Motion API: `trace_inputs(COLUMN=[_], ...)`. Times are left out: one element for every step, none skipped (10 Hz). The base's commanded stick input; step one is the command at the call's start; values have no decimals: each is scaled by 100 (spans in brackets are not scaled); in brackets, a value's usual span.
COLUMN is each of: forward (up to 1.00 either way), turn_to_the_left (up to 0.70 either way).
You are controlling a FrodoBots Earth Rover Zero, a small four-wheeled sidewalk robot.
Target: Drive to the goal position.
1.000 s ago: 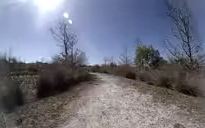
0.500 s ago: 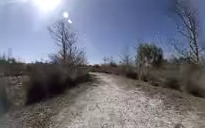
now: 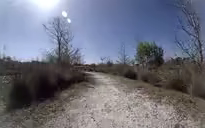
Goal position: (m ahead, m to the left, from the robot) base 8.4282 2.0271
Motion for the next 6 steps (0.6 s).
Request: trace_inputs(forward=[70,70,70,70,70,70], turn_to_the_left=[0,0,0,0,0,0])
